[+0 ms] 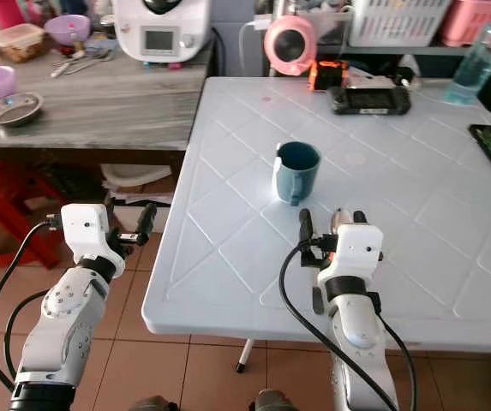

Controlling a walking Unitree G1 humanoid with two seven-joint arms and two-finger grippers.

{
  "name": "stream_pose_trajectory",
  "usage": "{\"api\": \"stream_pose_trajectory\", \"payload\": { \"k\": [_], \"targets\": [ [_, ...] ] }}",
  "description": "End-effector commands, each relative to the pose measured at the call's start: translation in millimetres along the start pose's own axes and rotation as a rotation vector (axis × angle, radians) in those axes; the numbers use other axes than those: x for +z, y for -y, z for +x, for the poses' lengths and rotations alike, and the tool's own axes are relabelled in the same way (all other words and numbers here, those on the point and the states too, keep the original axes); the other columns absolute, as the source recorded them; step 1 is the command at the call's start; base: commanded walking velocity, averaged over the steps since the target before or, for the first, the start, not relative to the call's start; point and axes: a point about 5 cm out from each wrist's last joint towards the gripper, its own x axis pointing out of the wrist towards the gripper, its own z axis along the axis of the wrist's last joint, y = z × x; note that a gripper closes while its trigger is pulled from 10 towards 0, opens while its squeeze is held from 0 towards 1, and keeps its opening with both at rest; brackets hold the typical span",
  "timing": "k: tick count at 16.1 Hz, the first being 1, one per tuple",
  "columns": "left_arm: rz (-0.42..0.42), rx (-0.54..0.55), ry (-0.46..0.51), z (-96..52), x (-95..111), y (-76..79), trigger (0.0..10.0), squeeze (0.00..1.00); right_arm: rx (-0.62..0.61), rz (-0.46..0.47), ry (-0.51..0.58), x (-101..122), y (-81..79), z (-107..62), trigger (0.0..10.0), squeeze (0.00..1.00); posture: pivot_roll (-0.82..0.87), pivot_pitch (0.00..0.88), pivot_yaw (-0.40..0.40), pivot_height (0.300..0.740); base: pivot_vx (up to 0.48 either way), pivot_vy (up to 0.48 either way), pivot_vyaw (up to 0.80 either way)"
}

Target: Setting the table

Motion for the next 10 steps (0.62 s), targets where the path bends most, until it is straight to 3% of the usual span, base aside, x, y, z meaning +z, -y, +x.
{"api": "stream_pose_trajectory", "payload": {
  "k": [1, 3, 4, 7, 10],
  "targets": [
    [0.004, -0.007, -0.011, 0.6, -0.4, -1.2, 10.0, 0.00, 0.012, 0.016, -0.025, -2.8, -3.2, -0.8, 10.0, 0.00, -0.05, 0.000, 0.048, 0.740, 0.000, 0.000, -0.80],
    [0.008, -0.015, -0.012, 0.1, -0.5, 0.6, 10.0, 0.00, 0.021, 0.032, -0.070, -9.9, -5.2, -2.1, 10.0, 0.00, -0.05, 0.000, 0.047, 0.740, 0.000, 0.000, -0.62],
    [0.010, -0.020, -0.014, 0.1, -0.3, 1.1, 10.0, 0.00, 0.010, 0.005, -0.095, -13.8, -4.5, -1.7, 10.0, 0.00, -0.05, 0.000, 0.047, 0.740, 0.000, 0.000, 0.00],
    [0.014, -0.031, -0.021, 0.6, -0.7, 2.7, 10.0, 0.00, -0.042, 0.047, -0.183, -24.5, 3.2, -1.1, 10.0, 0.00, -0.05, 0.000, 0.048, 0.740, 0.000, 0.000, 0.00],
    [0.019, -0.043, -0.030, 0.4, -2.0, 4.4, 10.0, 0.00, -0.022, 0.033, -0.221, -28.1, 3.5, -0.8, 10.0, 0.00, -0.05, 0.000, 0.050, 0.740, 0.000, 0.000, 0.00]
  ]
}}
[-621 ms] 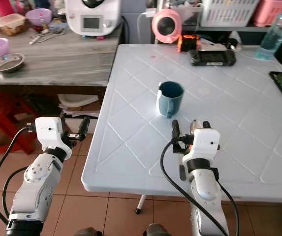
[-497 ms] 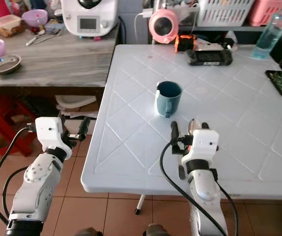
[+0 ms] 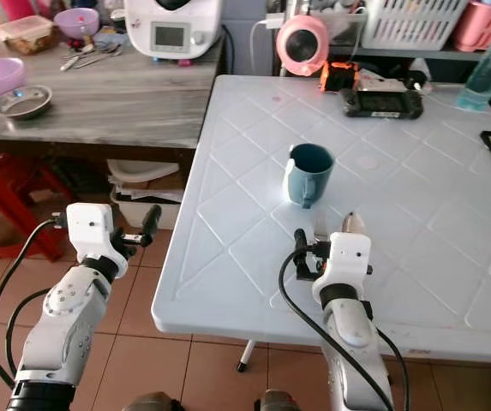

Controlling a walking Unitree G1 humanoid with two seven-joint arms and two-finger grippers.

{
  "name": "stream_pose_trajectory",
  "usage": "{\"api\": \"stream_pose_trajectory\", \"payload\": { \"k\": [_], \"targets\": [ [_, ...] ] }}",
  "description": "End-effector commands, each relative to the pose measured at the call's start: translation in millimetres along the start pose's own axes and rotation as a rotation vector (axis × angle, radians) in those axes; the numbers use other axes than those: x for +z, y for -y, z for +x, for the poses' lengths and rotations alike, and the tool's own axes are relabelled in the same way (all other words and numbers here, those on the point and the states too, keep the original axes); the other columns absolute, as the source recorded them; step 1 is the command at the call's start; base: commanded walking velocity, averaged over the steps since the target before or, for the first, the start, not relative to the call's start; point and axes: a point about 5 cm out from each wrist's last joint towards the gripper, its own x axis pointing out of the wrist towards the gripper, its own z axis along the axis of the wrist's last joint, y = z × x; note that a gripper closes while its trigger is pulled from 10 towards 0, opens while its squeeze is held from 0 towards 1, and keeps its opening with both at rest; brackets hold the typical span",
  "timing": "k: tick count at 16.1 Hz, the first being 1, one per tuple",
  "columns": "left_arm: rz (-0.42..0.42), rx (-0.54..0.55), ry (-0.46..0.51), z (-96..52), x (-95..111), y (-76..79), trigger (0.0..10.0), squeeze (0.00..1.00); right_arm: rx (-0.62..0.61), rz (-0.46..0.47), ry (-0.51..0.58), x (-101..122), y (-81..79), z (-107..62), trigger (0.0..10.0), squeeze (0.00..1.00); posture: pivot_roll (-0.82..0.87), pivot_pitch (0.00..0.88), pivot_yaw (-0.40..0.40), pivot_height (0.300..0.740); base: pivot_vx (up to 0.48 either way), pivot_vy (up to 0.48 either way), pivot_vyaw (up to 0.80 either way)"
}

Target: Setting the table

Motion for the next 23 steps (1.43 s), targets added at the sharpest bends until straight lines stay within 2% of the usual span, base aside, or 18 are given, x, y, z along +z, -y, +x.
{"api": "stream_pose_trajectory", "payload": {
  "k": [1, 5, 6, 7, 11, 13, 16, 18, 21, 23],
  "targets": [
    [0.012, -0.007, -0.008, -0.5, 0.2, -0.6, 10.0, 0.00, 0.010, 0.005, -0.028, -2.5, 0.5, 2.4, 10.0, 0.00, -0.05, 0.000, 0.049, 0.740, 0.000, 0.000, 0.00],
    [0.015, -0.018, -0.023, -2.1, -1.9, 0.4, 10.0, 0.00, 0.027, 0.019, -0.115, -10.8, -2.1, -0.9, 10.0, 0.00, -0.05, 0.000, 0.045, 0.740, 0.000, 0.000, 0.00],
    [0.016, -0.020, -0.028, -2.4, -2.6, 0.7, 10.0, 0.00, 0.027, 0.023, -0.133, -12.4, -1.7, -1.0, 3.6, 0.00, -0.05, 0.000, 0.045, 0.740, 0.000, 0.000, 0.00],
    [0.016, -0.026, -0.034, -2.8, -3.5, 1.6, 10.0, 0.00, 0.027, 0.053, -0.148, -13.4, -0.3, -0.5, 0.0, 0.00, -0.05, 0.000, 0.045, 0.740, 0.000, 0.000, 0.00],
    [0.023, -0.047, -0.062, -3.7, -6.7, 3.4, 10.0, 0.00, 0.080, 0.059, -0.292, -24.0, 0.3, -1.0, 0.0, 0.00, -0.05, 0.000, 0.047, 0.740, 0.000, 0.000, 0.00],
    [0.023, -0.050, -0.065, -3.8, -7.2, 3.5, 10.0, 0.00, 0.085, 0.071, -0.304, -23.5, 0.8, -0.9, 0.0, 0.00, -0.05, 0.000, 0.046, 0.740, 0.000, 0.000, 0.00],
    [0.025, -0.061, -0.080, -3.8, -9.1, 4.6, 10.0, 0.00, 0.104, 0.106, -0.377, -24.9, 6.3, -0.5, 0.0, 0.00, -0.05, 0.000, 0.046, 0.740, 0.000, 0.000, 0.00],
    [0.030, -0.073, -0.097, -4.0, -11.5, 5.2, 10.0, 0.00, 0.106, 0.121, -0.416, -27.1, 12.6, -2.4, 0.5, 0.00, -0.05, 0.000, 0.048, 0.740, 0.000, 0.000, 0.00],
    [0.040, -0.081, -0.105, -2.7, -11.4, 4.6, 10.0, 0.00, 0.113, 0.147, -0.467, -32.2, 18.4, -5.4, 0.6, 0.00, -0.05, 0.000, 0.056, 0.740, 0.000, 0.000, 0.00],
    [0.047, -0.096, -0.114, -1.8, -11.7, 5.6, 10.0, 0.00, 0.137, 0.169, -0.492, -33.4, 18.7, -5.4, 0.1, 0.00, -0.05, 0.000, 0.062, 0.740, 0.000, 0.000, 0.00]
  ]
}}
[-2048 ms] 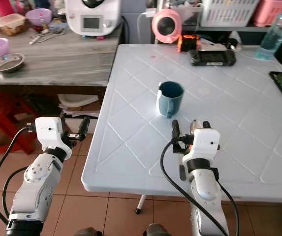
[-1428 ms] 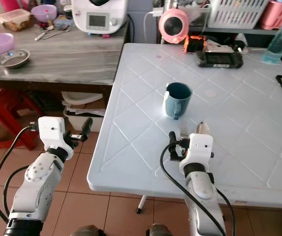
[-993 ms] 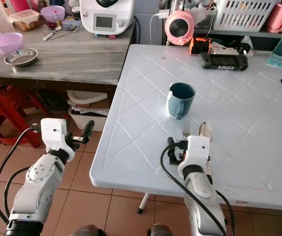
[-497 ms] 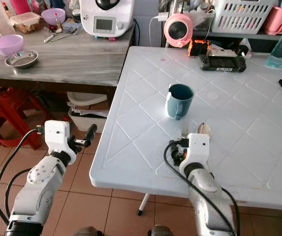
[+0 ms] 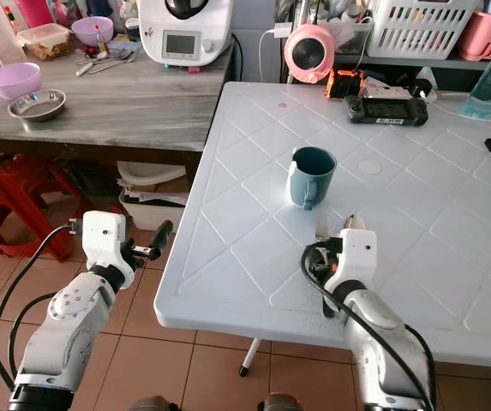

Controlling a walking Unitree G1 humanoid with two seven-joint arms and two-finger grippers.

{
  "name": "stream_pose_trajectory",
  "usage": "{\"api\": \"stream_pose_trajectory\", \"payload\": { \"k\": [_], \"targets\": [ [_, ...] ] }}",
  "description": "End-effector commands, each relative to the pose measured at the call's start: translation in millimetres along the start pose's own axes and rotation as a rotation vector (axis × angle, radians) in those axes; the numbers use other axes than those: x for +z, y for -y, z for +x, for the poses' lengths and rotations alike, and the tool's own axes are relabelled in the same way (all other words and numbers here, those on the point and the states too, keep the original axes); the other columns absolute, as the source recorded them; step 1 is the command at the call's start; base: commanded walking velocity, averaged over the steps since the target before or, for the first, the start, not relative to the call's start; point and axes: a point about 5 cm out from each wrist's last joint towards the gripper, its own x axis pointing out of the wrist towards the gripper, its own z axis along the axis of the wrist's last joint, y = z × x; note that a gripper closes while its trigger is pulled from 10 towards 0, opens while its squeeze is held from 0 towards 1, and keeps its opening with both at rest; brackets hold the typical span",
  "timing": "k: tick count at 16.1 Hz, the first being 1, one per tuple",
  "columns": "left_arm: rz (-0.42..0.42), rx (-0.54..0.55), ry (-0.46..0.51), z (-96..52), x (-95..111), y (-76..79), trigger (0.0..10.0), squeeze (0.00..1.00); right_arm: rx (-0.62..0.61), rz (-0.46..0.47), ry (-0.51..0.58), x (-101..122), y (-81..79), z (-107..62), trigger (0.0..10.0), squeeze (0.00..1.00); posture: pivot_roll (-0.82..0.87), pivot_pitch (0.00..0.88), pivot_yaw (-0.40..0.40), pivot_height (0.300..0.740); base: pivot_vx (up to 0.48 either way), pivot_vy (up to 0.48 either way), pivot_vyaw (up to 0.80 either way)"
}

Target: Setting the table

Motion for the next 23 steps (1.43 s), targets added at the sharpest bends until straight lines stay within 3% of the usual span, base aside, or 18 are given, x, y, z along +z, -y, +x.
{"api": "stream_pose_trajectory", "payload": {
  "k": [1, 7, 12, 14, 19, 21, 22, 23],
  "targets": [
    [0.020, -0.023, -0.015, 1.8, 0.6, 0.8, 10.0, 0.00, -0.014, 0.046, -0.174, -32.1, 6.9, 0.5, 0.0, 0.00, -0.05, 0.000, 0.063, 0.740, 0.000, 0.000, 0.00],
    [0.033, -0.031, -0.030, 2.5, -0.5, 0.8, 10.0, 0.00, 0.010, 0.076, -0.218, -35.2, 12.3, 2.7, 0.0, 0.00, -0.04, 0.000, 0.065, 0.740, 0.000, 0.000, 0.00],
    [0.017, -0.026, -0.016, 3.5, 1.9, -0.6, 10.0, 0.00, -0.040, 0.199, -0.177, -31.7, 8.4, 6.6, 0.0, 0.00, -0.04, 0.000, 0.064, 0.740, 0.000, 0.000, 0.00],
    [-0.004, -0.011, -0.018, 4.4, 2.1, -1.8, 10.0, 0.00, -0.031, 0.279, -0.147, -25.0, -2.5, 6.5, 0.0, 0.00, -0.05, 0.000, 0.059, 0.740, 0.000, 0.000, 0.00],
    [-0.015, -0.004, -0.016, 7.4, 1.5, -0.3, 10.0, 0.00, 0.065, 0.299, -0.124, -10.7, -39.7, 9.9, 0.0, 0.00, -0.05, 0.000, 0.049, 0.740, 0.000, 0.000, 0.00],
    [-0.017, 0.000, -0.015, 7.7, 1.4, -1.3, 10.0, 0.00, 0.073, 0.285, -0.119, -9.5, -42.2, 10.8, 0.0, 0.00, -0.05, 0.000, 0.048, 0.740, 0.000, 0.000, 0.00],
    [-0.018, 0.004, -0.013, 7.8, 1.7, -2.1, 10.0, 0.00, 0.089, 0.258, -0.103, -8.0, -44.8, 10.6, 3.6, 0.00, -0.05, 0.000, 0.046, 0.740, 0.000, 0.300, 0.00],
    [-0.017, 0.001, -0.008, 8.1, 2.5, -2.4, 10.0, 0.00, 0.081, 0.236, -0.108, -8.8, -44.9, 10.2, 10.0, 0.00, -0.05, 0.000, 0.045, 0.740, 0.000, 0.371, 0.00]
  ]
}}
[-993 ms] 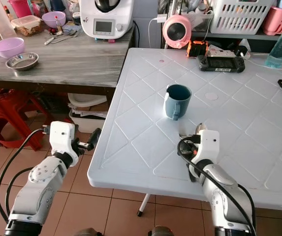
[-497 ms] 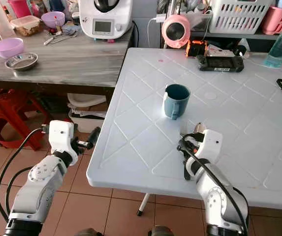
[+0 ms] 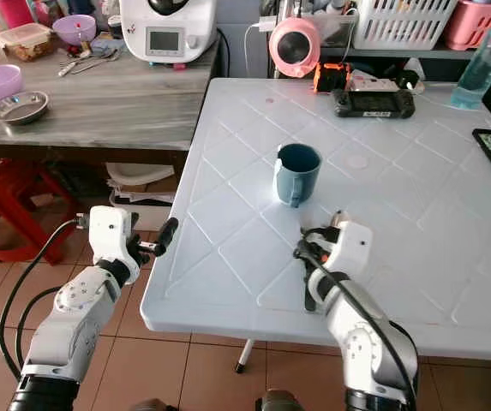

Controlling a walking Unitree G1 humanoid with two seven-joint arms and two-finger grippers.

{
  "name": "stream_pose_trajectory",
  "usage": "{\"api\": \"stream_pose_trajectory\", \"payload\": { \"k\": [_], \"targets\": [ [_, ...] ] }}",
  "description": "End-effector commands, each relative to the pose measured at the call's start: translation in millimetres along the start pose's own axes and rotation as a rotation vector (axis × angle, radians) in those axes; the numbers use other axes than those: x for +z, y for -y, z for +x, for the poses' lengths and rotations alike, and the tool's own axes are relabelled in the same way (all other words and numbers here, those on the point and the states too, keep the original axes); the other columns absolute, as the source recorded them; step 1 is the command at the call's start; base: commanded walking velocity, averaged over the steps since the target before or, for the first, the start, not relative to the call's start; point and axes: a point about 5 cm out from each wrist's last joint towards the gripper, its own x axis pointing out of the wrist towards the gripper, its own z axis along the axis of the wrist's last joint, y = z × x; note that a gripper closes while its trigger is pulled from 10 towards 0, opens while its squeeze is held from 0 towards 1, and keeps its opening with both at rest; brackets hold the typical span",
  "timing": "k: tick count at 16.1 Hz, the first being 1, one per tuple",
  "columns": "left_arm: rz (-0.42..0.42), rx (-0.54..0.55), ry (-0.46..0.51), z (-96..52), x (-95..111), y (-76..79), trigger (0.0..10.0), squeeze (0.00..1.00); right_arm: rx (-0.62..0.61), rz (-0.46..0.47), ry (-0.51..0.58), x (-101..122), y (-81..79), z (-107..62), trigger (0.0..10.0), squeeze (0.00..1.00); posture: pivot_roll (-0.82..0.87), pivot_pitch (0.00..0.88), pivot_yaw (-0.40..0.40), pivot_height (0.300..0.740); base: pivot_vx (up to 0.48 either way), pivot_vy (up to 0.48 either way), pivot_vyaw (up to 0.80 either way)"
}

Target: Setting the table

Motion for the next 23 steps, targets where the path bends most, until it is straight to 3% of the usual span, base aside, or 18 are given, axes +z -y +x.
{"api": "stream_pose_trajectory", "payload": {
  "k": [1, 12, 17, 23],
  "targets": [
    [0.002, 0.019, 0.005, 0.0, 1.6, -6.3, 10.0, 0.00, 0.040, -0.005, -0.118, -23.8, -10.8, 4.0, 10.0, 0.00, -0.05, 0.000, 0.044, 0.740, 0.000, 0.480, 0.00],
    [-0.006, -0.008, 0.009, 1.5, 0.5, -3.5, 10.0, 0.00, 0.025, 0.002, -0.146, -30.5, -5.7, 3.7, 10.0, 0.00, -0.06, 0.000, 0.042, 0.740, 0.000, 0.480, 0.00],
    [-0.038, 0.048, 0.073, 4.0, 8.3, -12.0, 10.0, 0.00, -0.002, -0.177, -0.041, -17.4, 0.8, 4.4, 10.0, 0.00, -0.06, 0.000, 0.040, 0.740, 0.000, 0.478, 0.00],
    [0.012, 0.122, 0.084, 4.9, 10.3, -24.2, 10.0, 0.00, -0.040, -0.251, 0.027, -9.0, 6.7, 7.7, 10.0, 0.00, -0.06, 0.000, 0.045, 0.740, 0.000, 0.472, 0.00]
  ]
}}
